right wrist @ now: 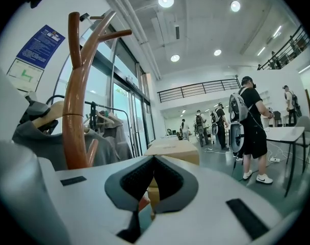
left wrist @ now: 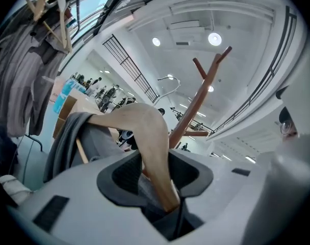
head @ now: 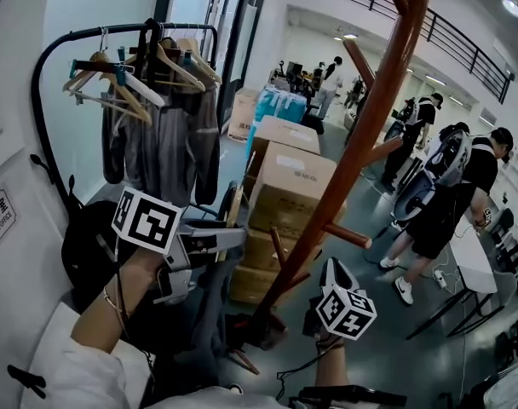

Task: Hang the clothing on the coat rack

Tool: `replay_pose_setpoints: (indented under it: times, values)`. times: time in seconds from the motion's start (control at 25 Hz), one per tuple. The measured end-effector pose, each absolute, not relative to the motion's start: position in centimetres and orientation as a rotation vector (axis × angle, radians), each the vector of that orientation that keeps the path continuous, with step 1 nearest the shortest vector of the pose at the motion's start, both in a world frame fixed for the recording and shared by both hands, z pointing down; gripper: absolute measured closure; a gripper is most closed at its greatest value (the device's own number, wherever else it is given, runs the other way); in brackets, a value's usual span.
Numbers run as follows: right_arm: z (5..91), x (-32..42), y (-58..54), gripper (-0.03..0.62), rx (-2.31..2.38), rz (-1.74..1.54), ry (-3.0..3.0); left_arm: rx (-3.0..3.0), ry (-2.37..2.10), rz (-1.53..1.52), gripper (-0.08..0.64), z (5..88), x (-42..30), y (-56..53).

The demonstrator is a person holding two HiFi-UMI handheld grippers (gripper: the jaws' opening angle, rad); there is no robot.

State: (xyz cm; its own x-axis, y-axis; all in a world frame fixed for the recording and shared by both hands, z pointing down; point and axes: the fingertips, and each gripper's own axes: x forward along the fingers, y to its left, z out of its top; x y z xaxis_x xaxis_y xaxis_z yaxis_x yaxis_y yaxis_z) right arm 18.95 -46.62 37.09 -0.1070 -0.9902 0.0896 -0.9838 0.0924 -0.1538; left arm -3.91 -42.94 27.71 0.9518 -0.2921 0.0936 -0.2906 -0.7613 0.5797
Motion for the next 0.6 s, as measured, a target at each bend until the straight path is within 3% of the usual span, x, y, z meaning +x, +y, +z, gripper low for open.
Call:
replay_pose_setpoints:
  times: [0.6]
  values:
    - [37.1,20.3,-46.3,0.569,-2.093,-0.291,2.251,2.567,-0.339,0.102,0.403,22.5,-3.6,-42.9]
